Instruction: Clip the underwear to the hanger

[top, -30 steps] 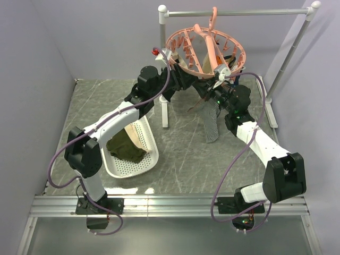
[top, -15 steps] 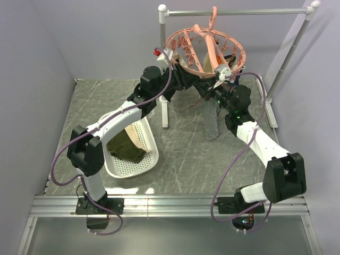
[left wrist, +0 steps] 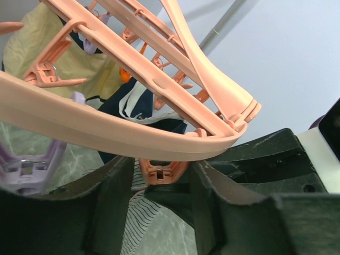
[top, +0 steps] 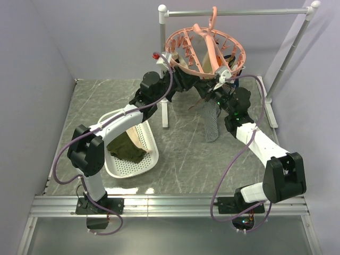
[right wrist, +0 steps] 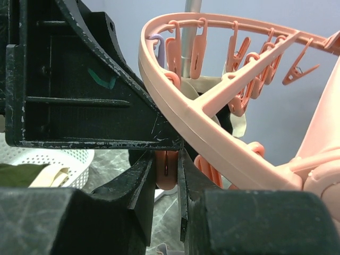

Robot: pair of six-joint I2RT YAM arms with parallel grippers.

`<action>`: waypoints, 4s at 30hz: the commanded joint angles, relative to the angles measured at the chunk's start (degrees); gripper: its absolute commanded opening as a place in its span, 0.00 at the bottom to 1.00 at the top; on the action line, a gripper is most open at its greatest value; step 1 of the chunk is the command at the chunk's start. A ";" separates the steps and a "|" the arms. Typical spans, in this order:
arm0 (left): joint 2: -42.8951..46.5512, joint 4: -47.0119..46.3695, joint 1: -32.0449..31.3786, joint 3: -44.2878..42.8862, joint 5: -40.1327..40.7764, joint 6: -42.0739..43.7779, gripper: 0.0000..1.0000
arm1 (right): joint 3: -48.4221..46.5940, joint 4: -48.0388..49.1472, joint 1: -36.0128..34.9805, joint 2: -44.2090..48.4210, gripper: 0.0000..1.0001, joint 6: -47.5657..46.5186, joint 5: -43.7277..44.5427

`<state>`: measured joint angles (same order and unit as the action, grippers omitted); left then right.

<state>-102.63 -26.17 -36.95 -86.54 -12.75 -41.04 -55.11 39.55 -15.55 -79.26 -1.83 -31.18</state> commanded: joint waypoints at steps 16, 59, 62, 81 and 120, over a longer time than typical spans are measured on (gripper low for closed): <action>0.32 -12.94 0.56 -0.12 3.70 7.90 0.00 | 2.38 3.97 -0.53 0.95 0.01 -2.13 -3.18; -1.08 5.95 -1.11 -7.23 2.65 13.79 0.00 | -21.18 -70.05 -4.75 -7.57 0.68 -87.20 0.23; -0.91 6.66 -1.28 -7.76 2.91 14.14 0.00 | -21.79 -69.17 -5.72 -8.71 0.69 -88.44 4.45; -0.38 11.41 -3.22 -9.87 4.40 17.57 0.00 | -34.09 -79.18 -11.25 -19.34 0.70 -91.25 24.31; -1.61 12.90 -3.92 -11.63 4.40 17.22 0.00 | -44.73 -88.86 -15.21 -31.04 0.45 -86.85 36.28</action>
<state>-104.01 -10.44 -37.26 -94.19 -2.09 -22.06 -101.49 -48.80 -28.73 -110.65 -88.55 5.17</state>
